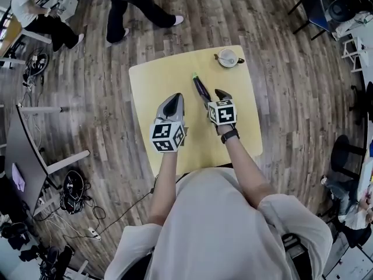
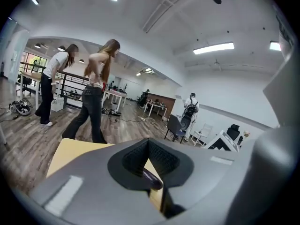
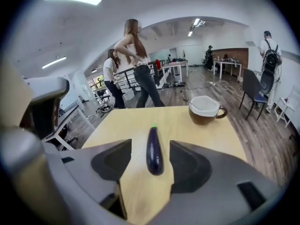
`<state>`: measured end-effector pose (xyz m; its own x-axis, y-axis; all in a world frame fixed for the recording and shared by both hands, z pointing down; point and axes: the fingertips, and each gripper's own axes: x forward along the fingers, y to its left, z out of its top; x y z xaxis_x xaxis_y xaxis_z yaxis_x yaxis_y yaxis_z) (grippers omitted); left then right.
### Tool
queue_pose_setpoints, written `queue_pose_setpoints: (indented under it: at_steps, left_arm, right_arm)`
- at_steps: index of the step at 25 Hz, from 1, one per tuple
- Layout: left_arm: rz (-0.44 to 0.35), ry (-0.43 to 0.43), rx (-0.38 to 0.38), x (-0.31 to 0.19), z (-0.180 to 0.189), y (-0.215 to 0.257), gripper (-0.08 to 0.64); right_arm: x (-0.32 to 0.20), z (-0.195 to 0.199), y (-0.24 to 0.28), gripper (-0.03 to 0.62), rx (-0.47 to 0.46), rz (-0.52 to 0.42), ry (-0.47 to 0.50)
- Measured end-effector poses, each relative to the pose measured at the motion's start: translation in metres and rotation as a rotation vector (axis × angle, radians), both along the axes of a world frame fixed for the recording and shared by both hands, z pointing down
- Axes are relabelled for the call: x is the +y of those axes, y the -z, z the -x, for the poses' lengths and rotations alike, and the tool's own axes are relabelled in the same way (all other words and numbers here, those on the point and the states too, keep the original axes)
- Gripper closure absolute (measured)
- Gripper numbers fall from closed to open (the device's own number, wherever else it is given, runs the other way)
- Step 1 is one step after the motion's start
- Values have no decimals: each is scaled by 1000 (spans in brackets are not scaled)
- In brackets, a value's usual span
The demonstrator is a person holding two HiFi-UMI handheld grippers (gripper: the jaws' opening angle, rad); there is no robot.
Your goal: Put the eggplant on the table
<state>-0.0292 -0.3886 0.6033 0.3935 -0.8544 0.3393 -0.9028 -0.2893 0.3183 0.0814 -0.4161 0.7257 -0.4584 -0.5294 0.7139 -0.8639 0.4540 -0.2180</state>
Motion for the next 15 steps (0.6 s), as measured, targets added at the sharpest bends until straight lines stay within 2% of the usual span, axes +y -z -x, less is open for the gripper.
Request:
queue_pose_setpoints:
  at_steps: [7,11,15]
  left_arm:
    - [-48,-4,-30,11,5,27,551]
    - [-85,1,-41,19,9,44,551]
    - [-122,23,-62,26,18,58,551]
  right_arm:
    - [12,-8,69,354,-14,-152,-19]
    - [21,-9,108,397,-26,-251,-21]
    - [31,-11,146,407,-52,-331,-29]
